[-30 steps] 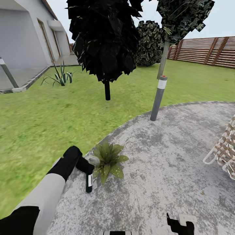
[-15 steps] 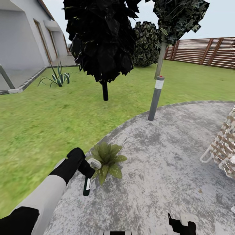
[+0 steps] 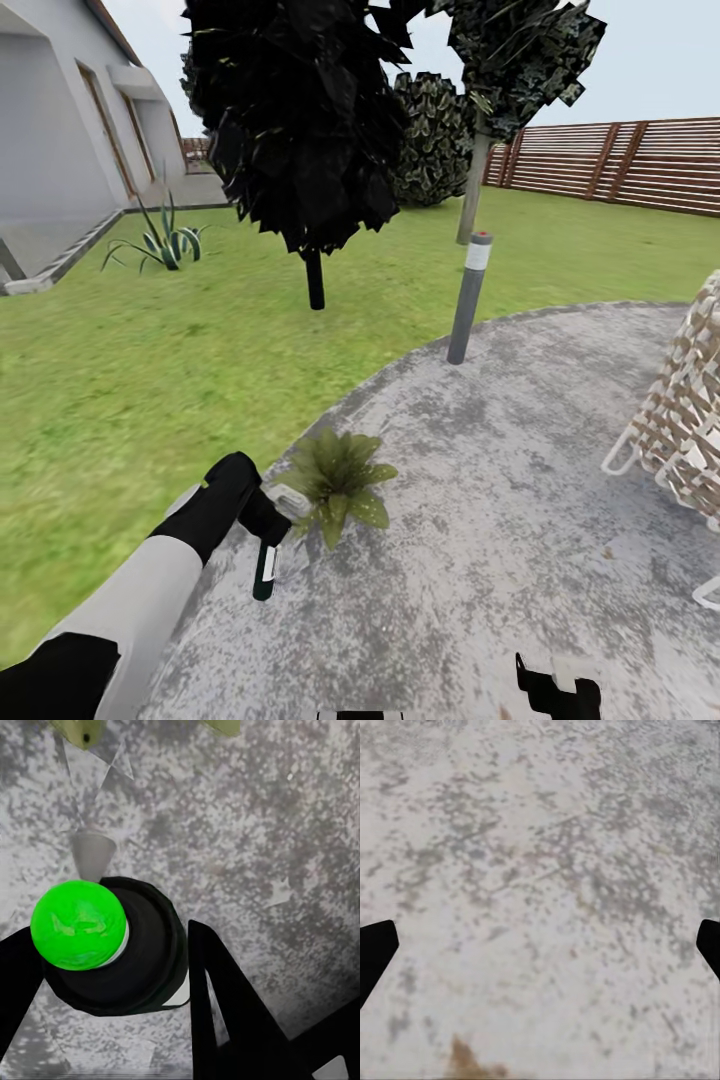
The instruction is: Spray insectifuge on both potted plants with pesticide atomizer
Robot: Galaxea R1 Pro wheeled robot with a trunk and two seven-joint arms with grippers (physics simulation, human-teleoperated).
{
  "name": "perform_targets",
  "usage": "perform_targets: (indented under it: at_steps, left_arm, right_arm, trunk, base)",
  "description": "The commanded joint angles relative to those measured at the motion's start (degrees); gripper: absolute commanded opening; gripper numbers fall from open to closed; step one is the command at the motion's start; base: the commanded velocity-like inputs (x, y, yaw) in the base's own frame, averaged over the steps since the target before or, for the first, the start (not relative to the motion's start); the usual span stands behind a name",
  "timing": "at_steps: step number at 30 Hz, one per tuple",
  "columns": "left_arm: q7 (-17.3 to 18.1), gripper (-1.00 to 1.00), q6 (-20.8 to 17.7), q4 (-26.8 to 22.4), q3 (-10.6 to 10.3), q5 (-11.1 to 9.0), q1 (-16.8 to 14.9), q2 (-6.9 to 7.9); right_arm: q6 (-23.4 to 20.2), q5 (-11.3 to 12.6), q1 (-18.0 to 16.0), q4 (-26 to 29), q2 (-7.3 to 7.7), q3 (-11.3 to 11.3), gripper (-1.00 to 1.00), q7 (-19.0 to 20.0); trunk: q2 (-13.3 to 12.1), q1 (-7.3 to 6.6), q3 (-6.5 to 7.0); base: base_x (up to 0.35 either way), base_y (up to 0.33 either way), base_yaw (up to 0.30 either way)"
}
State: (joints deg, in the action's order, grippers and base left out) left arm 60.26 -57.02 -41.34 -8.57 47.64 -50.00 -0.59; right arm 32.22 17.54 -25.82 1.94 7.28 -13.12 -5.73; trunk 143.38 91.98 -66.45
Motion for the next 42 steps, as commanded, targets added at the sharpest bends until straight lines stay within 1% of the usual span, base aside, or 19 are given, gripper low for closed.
perform_targets:
  at_steps: [1,6,8,10,11,13,24,30,34,39,42]
  left_arm:
    - [0.6,-1.0,-0.2,-0.1,-0.1,0.6,0.0,-0.02]
    - [0.4,-1.0,-0.1,0.0,-0.3,0.7,0.1,0.07]
    - [0.4,-1.0,-0.1,0.1,-0.4,1.1,0.1,0.18]
    - [0.4,-1.0,0.0,0.0,-0.4,4.0,2.0,-0.06]
    - [0.4,-1.0,-0.1,-0.1,-0.3,5.0,3.0,-0.26]
    - [0.4,-1.0,-0.1,-0.2,0.0,5.7,3.9,-0.45]
    - [0.5,-1.0,-0.1,-0.7,0.1,5.4,4.2,-0.46]
    - [0.5,-1.0,-0.1,-0.7,0.2,5.4,4.2,-0.4]
    - [0.5,-1.0,-0.1,-0.8,0.4,5.4,4.2,-0.18]
    - [0.4,-1.0,-0.1,-0.7,0.3,5.7,4.2,-0.07]
    - [0.4,-1.0,0.0,-0.2,0.3,5.9,4.2,0.03]
  right_arm:
    - [0.1,0.2,0.0,0.0,0.01,-0.5,1.0,-0.3]
    - [0.1,0.2,0.0,0.0,0.01,-0.5,1.0,-0.3]
    - [0.1,0.2,0.0,0.0,0.01,-0.5,1.0,-0.3]
    - [0.1,0.2,0.0,0.0,0.01,-0.5,1.0,-0.3]
    - [0.1,0.2,0.0,0.0,0.01,-0.5,1.0,-0.3]
    - [0.1,0.2,0.0,0.0,0.01,-0.5,1.0,-0.3]
    - [0.1,0.2,0.0,0.0,0.01,-0.5,1.0,-0.3]
    - [0.1,0.2,0.0,0.0,0.01,-0.5,1.0,-0.3]
    - [0.1,0.2,0.0,0.0,0.01,-0.5,1.0,-0.3]
    - [0.1,0.2,0.0,0.0,0.09,-0.5,1.0,-0.3]
    - [0.2,0.2,0.0,0.0,0.1,-0.4,1.0,-0.3]
  trunk:
    - [0.0,0.0,-0.05]
    - [0.0,0.0,-0.05]
    - [0.0,0.0,-0.05]
    - [0.0,0.0,-0.05]
    - [0.0,0.0,-0.05]
    - [0.0,0.0,-0.05]
    - [0.0,0.0,-0.05]
    - [0.0,0.0,-0.05]
    - [0.0,0.0,-0.05]
    - [0.0,0.0,-0.05]
    - [0.0,0.0,-0.05]
  base:
    - [0.093,0.201,-0.001]
    - [0.026,0.056,0.0]
    - [0.002,0.005,0.0]
    - [0.0,0.001,0.0]
    - [0.0,0.0,0.0]
    - [0.0,0.0,0.0]
    - [-0.006,-0.003,0.0]
    - [-0.238,-0.07,0.0]
    - [-0.224,0.198,0.0]
    - [0.044,0.271,0.0]
    - [0.023,0.06,0.0]
